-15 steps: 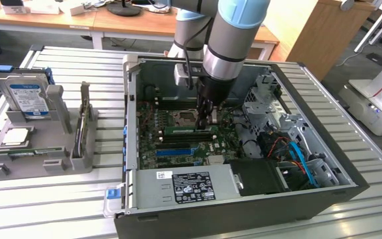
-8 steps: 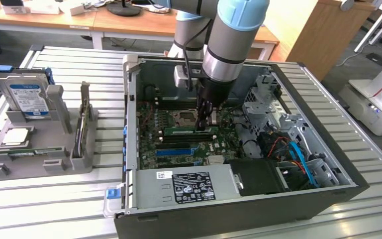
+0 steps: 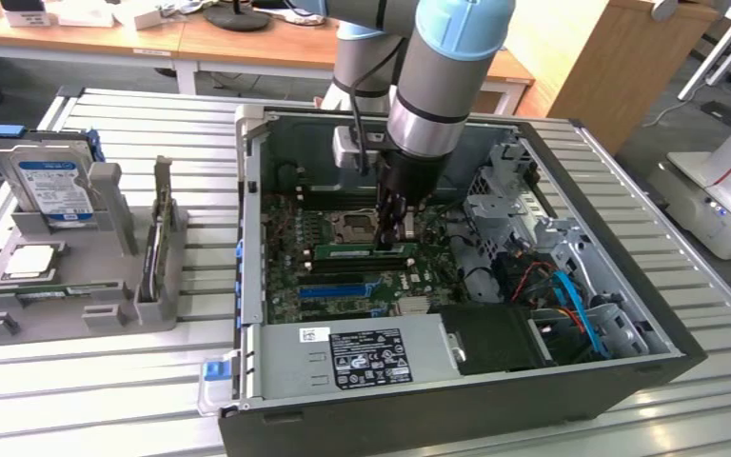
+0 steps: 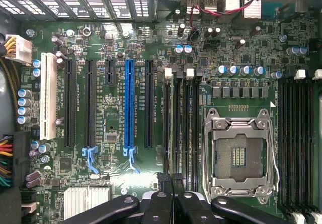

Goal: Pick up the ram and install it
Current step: 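Insert the ram into the slot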

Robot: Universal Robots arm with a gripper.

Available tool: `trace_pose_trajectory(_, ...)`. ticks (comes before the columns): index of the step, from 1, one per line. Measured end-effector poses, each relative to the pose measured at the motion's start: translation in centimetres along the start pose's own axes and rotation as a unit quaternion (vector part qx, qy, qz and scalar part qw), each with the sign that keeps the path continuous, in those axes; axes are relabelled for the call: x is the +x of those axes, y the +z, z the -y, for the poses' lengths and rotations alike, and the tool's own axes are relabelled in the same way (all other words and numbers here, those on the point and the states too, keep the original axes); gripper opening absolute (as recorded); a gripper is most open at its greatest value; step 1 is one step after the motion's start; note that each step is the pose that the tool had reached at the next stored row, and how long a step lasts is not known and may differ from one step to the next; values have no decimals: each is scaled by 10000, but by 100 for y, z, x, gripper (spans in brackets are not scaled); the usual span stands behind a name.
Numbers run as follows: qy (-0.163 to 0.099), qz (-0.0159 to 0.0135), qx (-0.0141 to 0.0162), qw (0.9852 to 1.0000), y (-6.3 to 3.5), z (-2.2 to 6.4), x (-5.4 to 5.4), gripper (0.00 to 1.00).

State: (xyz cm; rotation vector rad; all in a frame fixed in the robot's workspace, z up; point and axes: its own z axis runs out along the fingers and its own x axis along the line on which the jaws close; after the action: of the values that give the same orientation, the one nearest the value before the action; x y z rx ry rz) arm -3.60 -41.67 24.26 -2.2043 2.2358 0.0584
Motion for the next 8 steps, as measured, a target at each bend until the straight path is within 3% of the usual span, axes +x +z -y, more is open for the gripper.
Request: trace_pose_trajectory(8, 0, 1, 0, 10000, 12, 0, 0, 12)
